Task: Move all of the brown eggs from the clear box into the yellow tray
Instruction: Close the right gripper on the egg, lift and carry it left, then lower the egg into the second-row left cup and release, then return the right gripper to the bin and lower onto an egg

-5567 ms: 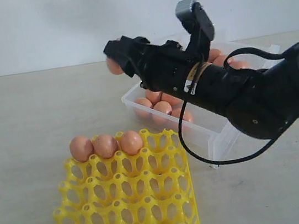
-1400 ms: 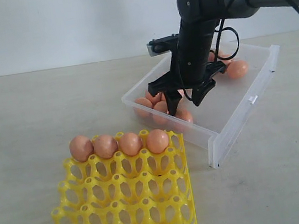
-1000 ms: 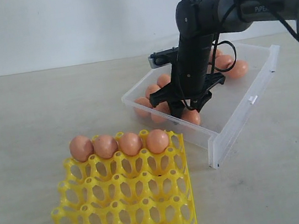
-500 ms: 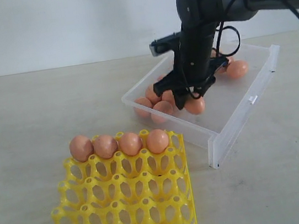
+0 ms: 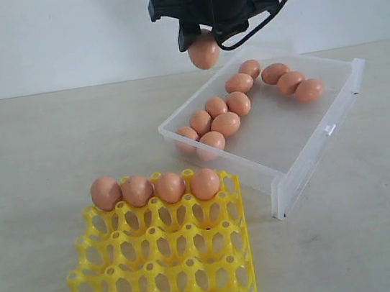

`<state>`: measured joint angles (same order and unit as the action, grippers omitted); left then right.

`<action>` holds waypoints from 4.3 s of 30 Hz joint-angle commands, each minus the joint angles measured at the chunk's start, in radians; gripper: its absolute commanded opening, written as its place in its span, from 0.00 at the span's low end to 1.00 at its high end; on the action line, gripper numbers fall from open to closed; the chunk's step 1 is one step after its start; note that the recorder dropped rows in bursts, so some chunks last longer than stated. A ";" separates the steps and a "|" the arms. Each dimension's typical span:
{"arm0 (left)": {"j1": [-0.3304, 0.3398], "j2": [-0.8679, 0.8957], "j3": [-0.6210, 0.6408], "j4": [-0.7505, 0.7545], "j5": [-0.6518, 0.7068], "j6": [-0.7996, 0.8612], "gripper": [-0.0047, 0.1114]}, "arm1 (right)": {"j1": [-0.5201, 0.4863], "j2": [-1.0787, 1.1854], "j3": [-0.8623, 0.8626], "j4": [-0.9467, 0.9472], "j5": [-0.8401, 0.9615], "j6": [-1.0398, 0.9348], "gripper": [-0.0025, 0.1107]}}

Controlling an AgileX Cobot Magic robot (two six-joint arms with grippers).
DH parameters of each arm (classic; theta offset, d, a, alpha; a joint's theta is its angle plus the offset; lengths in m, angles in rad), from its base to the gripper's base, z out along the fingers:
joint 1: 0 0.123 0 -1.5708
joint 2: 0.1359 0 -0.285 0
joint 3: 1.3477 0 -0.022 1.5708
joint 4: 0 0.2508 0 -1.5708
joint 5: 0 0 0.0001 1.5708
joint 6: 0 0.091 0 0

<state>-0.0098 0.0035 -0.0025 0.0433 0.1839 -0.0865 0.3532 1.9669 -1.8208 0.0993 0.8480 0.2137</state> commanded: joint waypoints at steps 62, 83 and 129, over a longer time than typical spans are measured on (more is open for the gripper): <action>0.006 -0.003 0.003 -0.001 -0.005 0.001 0.08 | 0.285 0.171 0.591 -1.154 -1.441 0.509 0.02; 0.006 -0.003 0.003 -0.001 -0.005 0.001 0.08 | 0.285 0.179 0.591 -1.045 -1.463 0.509 0.44; 0.006 -0.003 0.003 -0.001 -0.005 0.001 0.08 | -0.271 0.240 -0.149 0.393 0.323 -0.379 0.44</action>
<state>-0.0098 0.0035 -0.0025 0.0433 0.1839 -0.0865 0.0612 2.1934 -1.9554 0.4683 1.1986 -0.1711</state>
